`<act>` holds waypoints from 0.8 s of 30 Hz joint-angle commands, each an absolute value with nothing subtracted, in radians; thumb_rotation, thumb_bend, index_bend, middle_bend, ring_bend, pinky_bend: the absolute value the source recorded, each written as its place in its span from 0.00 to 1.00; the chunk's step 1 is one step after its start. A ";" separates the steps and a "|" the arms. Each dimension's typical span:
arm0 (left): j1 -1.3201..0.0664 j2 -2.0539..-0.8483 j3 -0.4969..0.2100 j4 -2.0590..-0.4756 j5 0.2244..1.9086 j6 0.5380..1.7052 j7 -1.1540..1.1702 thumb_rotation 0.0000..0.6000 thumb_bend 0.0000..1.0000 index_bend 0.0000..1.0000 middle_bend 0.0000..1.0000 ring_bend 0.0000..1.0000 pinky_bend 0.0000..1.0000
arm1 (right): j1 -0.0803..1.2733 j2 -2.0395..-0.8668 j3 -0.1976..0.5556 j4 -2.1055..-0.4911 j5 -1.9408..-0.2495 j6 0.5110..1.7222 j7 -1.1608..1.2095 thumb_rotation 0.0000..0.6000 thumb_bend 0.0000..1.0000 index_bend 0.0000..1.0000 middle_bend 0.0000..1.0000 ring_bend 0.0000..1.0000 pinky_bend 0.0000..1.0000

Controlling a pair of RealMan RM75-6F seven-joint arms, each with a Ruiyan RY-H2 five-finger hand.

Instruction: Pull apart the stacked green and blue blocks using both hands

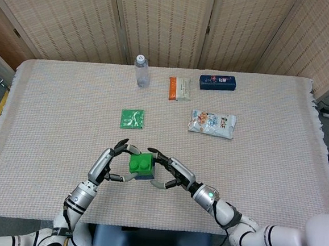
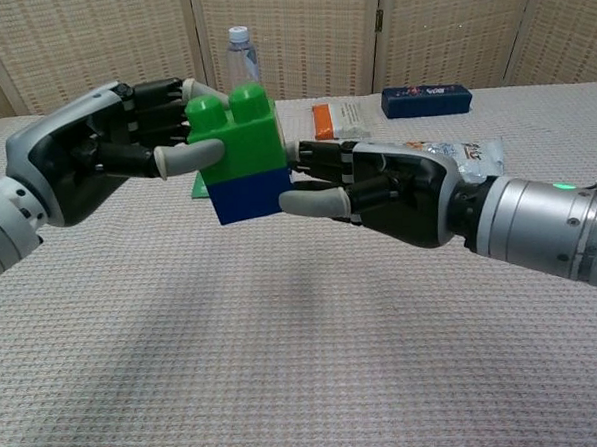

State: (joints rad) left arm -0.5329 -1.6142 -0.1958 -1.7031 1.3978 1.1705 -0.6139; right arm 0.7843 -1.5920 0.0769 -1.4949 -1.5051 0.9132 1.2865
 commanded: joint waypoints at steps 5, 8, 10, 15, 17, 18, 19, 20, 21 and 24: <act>-0.534 -1.621 -0.191 -1.713 1.403 1.169 -0.608 1.00 0.41 0.79 0.89 0.39 0.01 | 0.778 -1.607 0.099 -1.499 -1.470 0.904 1.260 1.00 0.36 0.31 0.01 0.10 0.08; -0.532 -1.625 -0.187 -1.713 1.403 1.170 -0.609 1.00 0.41 0.79 0.89 0.39 0.01 | 0.777 -1.612 0.106 -1.500 -1.462 0.897 1.254 1.00 0.36 0.32 0.01 0.11 0.09; -0.531 -1.627 -0.187 -1.712 1.403 1.169 -0.610 1.00 0.41 0.79 0.89 0.39 0.01 | 0.776 -1.615 0.110 -1.501 -1.457 0.894 1.246 1.00 0.36 0.34 0.03 0.13 0.10; -0.531 -1.628 -0.187 -1.714 1.408 1.170 -0.611 1.00 0.41 0.79 0.89 0.39 0.01 | 0.767 -1.623 0.124 -1.506 -1.436 0.894 1.214 1.00 0.36 0.43 0.08 0.17 0.13; -0.531 -1.628 -0.186 -1.715 1.409 1.170 -0.611 1.00 0.41 0.79 0.89 0.39 0.01 | 0.763 -1.626 0.130 -1.508 -1.425 0.893 1.202 1.00 0.36 0.45 0.09 0.18 0.15; -0.531 -1.628 -0.185 -1.715 1.409 1.170 -0.611 1.00 0.41 0.79 0.89 0.39 0.01 | 0.761 -1.627 0.132 -1.510 -1.422 0.893 1.199 1.00 0.36 0.46 0.10 0.19 0.15; -0.530 -1.629 -0.185 -1.713 1.408 1.170 -0.613 1.00 0.41 0.79 0.89 0.39 0.01 | 0.760 -1.628 0.134 -1.511 -1.420 0.892 1.195 1.00 0.36 0.47 0.10 0.19 0.16; -0.529 -1.630 -0.183 -1.712 1.406 1.169 -0.616 1.00 0.41 0.79 0.89 0.39 0.01 | 0.758 -1.629 0.136 -1.512 -1.417 0.891 1.191 1.00 0.36 0.48 0.11 0.20 0.16; -0.528 -1.631 -0.182 -1.711 1.405 1.167 -0.619 1.00 0.41 0.79 0.89 0.39 0.01 | 0.757 -1.630 0.138 -1.513 -1.415 0.890 1.188 1.00 0.36 0.49 0.12 0.21 0.17; -0.528 -1.635 -0.179 -1.708 1.406 1.164 -0.625 1.00 0.41 0.79 0.89 0.39 0.01 | 0.747 -1.634 0.145 -1.518 -1.410 0.898 1.182 1.00 0.36 0.55 0.16 0.25 0.18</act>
